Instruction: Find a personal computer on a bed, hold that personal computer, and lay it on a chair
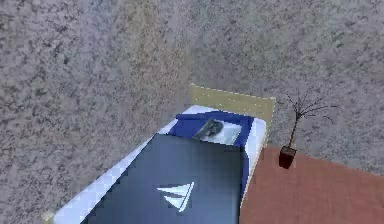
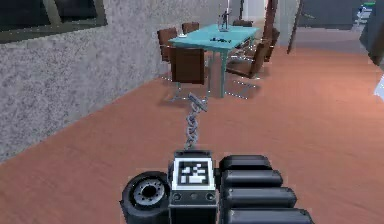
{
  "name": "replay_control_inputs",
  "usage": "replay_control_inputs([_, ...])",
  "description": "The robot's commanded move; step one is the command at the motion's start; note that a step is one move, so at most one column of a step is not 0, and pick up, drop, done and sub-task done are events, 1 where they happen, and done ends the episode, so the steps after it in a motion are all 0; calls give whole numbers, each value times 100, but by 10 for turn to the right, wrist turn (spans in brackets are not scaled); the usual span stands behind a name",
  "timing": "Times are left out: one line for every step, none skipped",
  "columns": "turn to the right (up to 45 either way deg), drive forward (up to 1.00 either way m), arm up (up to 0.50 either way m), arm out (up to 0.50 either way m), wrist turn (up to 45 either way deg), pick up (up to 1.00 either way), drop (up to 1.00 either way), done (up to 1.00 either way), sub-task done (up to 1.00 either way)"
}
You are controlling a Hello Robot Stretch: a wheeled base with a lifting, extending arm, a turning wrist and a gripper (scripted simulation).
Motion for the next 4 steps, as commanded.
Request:
replay_control_inputs([450, 0, 0, 0, 0, 0, 0, 0, 0])
replay_control_inputs([270, 0, 0, 0, 0, 0, 0, 0, 0])
replay_control_inputs([0, 100, 0, 0, 0, 0, 0, 0, 0])
replay_control_inputs([0, 100, 0, 0, 0, 0, 0, 0, 0])
